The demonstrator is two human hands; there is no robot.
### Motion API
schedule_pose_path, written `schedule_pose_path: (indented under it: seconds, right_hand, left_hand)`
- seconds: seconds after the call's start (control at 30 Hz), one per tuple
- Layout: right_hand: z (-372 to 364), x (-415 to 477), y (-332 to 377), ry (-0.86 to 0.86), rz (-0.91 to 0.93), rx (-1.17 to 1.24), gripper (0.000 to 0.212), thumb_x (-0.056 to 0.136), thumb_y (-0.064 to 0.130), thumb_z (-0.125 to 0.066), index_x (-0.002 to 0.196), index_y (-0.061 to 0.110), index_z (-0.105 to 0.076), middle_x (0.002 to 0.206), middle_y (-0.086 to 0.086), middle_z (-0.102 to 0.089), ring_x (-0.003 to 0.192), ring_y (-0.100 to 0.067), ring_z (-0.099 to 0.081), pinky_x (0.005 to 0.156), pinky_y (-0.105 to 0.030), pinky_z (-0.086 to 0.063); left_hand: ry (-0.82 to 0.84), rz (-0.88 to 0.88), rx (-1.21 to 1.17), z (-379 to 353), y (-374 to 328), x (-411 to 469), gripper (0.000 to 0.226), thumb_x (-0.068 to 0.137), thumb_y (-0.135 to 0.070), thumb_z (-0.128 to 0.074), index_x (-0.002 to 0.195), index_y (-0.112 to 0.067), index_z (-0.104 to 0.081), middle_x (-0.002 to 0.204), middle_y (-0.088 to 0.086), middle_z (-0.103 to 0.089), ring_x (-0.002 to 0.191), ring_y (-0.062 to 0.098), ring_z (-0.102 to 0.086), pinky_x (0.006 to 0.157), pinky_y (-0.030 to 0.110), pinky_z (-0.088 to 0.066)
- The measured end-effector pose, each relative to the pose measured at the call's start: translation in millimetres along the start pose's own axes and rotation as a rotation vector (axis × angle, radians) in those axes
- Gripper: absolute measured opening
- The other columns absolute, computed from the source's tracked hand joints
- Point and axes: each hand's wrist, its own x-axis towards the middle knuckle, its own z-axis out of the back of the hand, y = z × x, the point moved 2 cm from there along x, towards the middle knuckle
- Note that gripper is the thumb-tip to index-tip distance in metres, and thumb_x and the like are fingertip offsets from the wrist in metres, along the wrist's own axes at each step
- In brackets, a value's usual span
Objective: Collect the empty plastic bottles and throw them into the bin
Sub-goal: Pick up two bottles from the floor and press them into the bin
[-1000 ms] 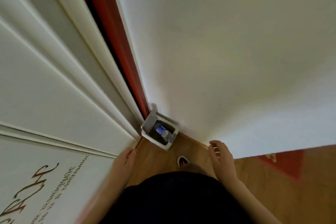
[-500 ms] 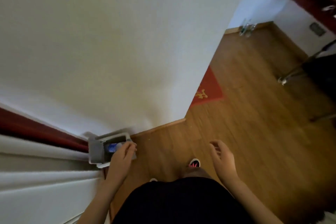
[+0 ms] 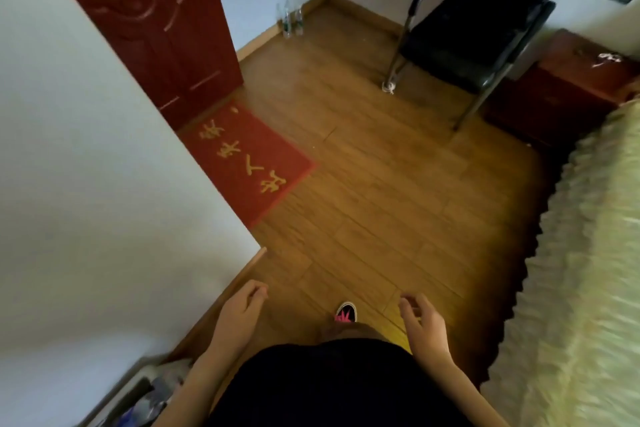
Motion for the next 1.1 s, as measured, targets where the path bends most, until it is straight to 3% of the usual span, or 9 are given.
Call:
schedule_pose_path:
  seconds: [0.17, 0.33, 0.43, 0.63, 0.77, 0.87, 0.97, 1.1]
  right_hand:
    - [50.5, 87.9, 21.2, -0.032, 0.017, 0.021, 0.016, 0.097, 0.03, -0.051, 0.103, 0.022, -0.064, 0.097, 0.009, -0.066, 0.089, -0.006, -0.061, 0.072, -0.026, -0.049]
    - [85.8, 177.9, 60.1, -0.061, 0.03, 0.084, 0.016, 0.097, 0.031, -0.051, 0.103, 0.023, -0.064, 0.098, 0.011, -0.065, 0.09, -0.003, -0.06, 0.072, -0.021, -0.047]
    - [96.1, 231.9, 77.8, -0.07, 0.012, 0.112, 0.015, 0.097, 0.03, -0.052, 0.104, 0.023, -0.063, 0.098, 0.011, -0.065, 0.09, -0.004, -0.06, 0.069, -0.017, -0.045]
    - [109.0, 365.0, 110.3, -0.12, -0.05, 0.136, 0.012, 0.096, 0.03, -0.054, 0.101, 0.024, -0.064, 0.095, 0.009, -0.067, 0.087, -0.005, -0.062, 0.068, -0.019, -0.047]
    - [130.4, 457.3, 158.2, -0.179, -0.097, 0.137, 0.008, 0.096, 0.028, -0.054, 0.092, 0.03, -0.061, 0.092, 0.006, -0.067, 0.086, -0.01, -0.064, 0.07, -0.024, -0.05]
    - [154.4, 521.1, 198.4, -0.196, -0.098, 0.112, 0.009, 0.097, 0.027, -0.054, 0.097, 0.026, -0.062, 0.092, 0.006, -0.068, 0.086, -0.009, -0.064, 0.069, -0.024, -0.05]
    - [175.1, 579.6, 228.0, -0.214, -0.127, 0.108, 0.009, 0.096, 0.026, -0.055, 0.096, 0.023, -0.063, 0.089, 0.004, -0.068, 0.084, -0.012, -0.065, 0.077, -0.036, -0.056]
    - [195.5, 656.7, 257.5, -0.234, -0.166, 0.144, 0.008, 0.096, 0.027, -0.054, 0.094, 0.028, -0.062, 0.088, 0.004, -0.069, 0.086, -0.012, -0.065, 0.078, -0.035, -0.054]
  left_hand:
    - [0.029, -0.026, 0.042, -35.4, -73.7, 71.6, 0.017, 0.098, -0.024, -0.051, 0.096, -0.03, -0.066, 0.099, -0.004, -0.072, 0.096, 0.012, -0.065, 0.09, 0.038, -0.05]
    - [0.029, -0.012, 0.028, -44.6, -135.8, 149.2, 0.021, 0.098, -0.023, -0.051, 0.09, -0.037, -0.065, 0.091, -0.006, -0.074, 0.091, 0.013, -0.068, 0.086, 0.039, -0.053]
    - [0.013, 0.017, 0.001, -48.0, -167.7, 204.1, 0.018, 0.099, -0.024, -0.049, 0.094, -0.03, -0.065, 0.091, -0.003, -0.072, 0.09, 0.015, -0.067, 0.087, 0.043, -0.053]
    - [0.067, 0.011, 0.007, -60.9, -243.3, 350.1, 0.018, 0.099, -0.031, -0.049, 0.092, -0.028, -0.065, 0.092, -0.002, -0.072, 0.092, 0.018, -0.067, 0.086, 0.039, -0.05]
    - [0.089, -0.05, 0.008, -50.1, -333.9, 467.1, 0.023, 0.088, -0.043, -0.049, 0.087, -0.03, -0.067, 0.089, -0.006, -0.073, 0.088, 0.017, -0.067, 0.081, 0.042, -0.05]
    - [0.106, -0.146, 0.017, -43.0, -410.0, 541.7, 0.021, 0.096, -0.033, -0.049, 0.091, -0.023, -0.067, 0.088, -0.004, -0.072, 0.086, 0.017, -0.067, 0.082, 0.041, -0.051]
    - [0.116, -0.145, -0.01, -44.3, -463.8, 605.2, 0.019, 0.099, -0.02, -0.05, 0.089, -0.021, -0.067, 0.087, 0.001, -0.071, 0.084, 0.022, -0.065, 0.081, 0.041, -0.051]
    - [0.141, -0.124, -0.009, -59.3, -509.9, 676.6, 0.022, 0.1, -0.019, -0.048, 0.087, -0.026, -0.065, 0.088, -0.001, -0.071, 0.084, 0.018, -0.065, 0.079, 0.036, -0.05]
